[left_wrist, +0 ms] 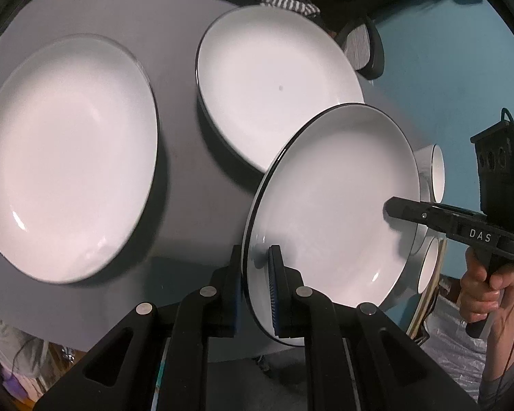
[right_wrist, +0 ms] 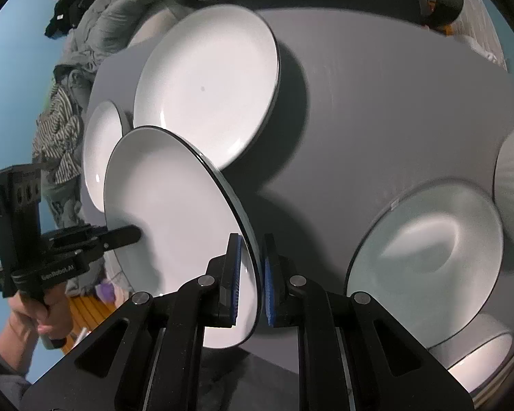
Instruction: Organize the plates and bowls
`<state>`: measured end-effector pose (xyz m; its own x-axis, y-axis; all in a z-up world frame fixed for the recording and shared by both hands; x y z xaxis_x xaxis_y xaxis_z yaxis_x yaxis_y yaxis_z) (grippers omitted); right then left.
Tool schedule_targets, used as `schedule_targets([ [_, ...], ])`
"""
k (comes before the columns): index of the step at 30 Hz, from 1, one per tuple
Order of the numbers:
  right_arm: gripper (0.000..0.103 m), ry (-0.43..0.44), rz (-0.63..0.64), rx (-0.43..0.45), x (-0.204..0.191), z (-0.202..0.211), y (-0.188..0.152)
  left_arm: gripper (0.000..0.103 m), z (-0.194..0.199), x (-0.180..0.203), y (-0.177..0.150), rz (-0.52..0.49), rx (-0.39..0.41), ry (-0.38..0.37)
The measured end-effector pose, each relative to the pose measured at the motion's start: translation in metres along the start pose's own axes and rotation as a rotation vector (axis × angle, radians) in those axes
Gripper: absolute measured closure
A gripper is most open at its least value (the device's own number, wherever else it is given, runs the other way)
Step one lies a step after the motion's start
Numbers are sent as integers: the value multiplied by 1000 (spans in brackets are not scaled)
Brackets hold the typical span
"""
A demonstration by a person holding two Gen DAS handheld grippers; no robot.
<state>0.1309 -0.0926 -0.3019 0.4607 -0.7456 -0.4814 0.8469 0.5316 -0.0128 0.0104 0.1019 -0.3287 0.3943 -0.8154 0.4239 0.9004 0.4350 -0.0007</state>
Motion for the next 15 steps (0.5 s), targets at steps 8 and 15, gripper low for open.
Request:
schedule_targets([
  [8, 90, 10, 16, 27, -3, 8, 34, 91, 12, -8, 41, 15, 32, 11],
  [15, 90, 16, 28, 26, -8, 5, 62, 89, 15, -19, 72, 18, 42, 44],
])
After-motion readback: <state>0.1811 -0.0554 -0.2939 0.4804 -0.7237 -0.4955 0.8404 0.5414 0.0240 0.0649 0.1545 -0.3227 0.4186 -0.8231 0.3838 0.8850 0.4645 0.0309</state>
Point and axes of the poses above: each gripper's, at about its wrist camera, not at the fingertips, and z roughly against the way its jaws point, x to its right, y to its top, the point moved 8 cm from there along -z, roughly the way its jaws point, and after that the axes turned 4 degrees about x, right-handed, at the moved point
